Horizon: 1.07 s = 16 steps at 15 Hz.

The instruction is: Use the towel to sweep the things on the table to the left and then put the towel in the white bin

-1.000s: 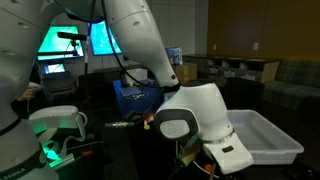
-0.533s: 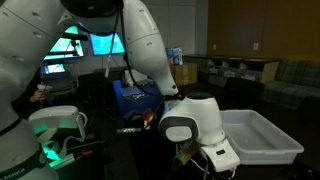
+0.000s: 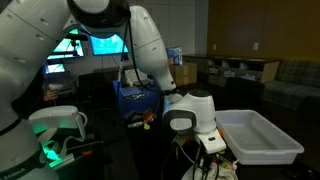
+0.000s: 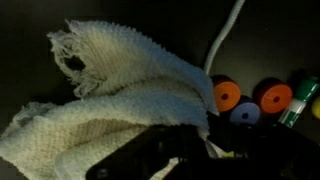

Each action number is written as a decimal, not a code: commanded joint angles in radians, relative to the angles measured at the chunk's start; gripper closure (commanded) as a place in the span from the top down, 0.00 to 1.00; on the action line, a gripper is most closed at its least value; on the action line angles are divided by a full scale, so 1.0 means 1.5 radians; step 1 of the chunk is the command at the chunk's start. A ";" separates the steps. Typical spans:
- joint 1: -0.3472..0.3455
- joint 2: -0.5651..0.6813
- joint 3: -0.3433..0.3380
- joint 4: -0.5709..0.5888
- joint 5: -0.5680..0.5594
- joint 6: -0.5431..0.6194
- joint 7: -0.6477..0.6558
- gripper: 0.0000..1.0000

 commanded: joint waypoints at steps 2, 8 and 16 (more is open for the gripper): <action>-0.024 0.026 0.039 0.082 0.013 -0.043 0.018 0.09; -0.017 0.030 0.099 0.116 0.018 -0.058 0.013 0.09; 0.017 0.031 0.168 0.124 0.024 -0.058 0.013 0.09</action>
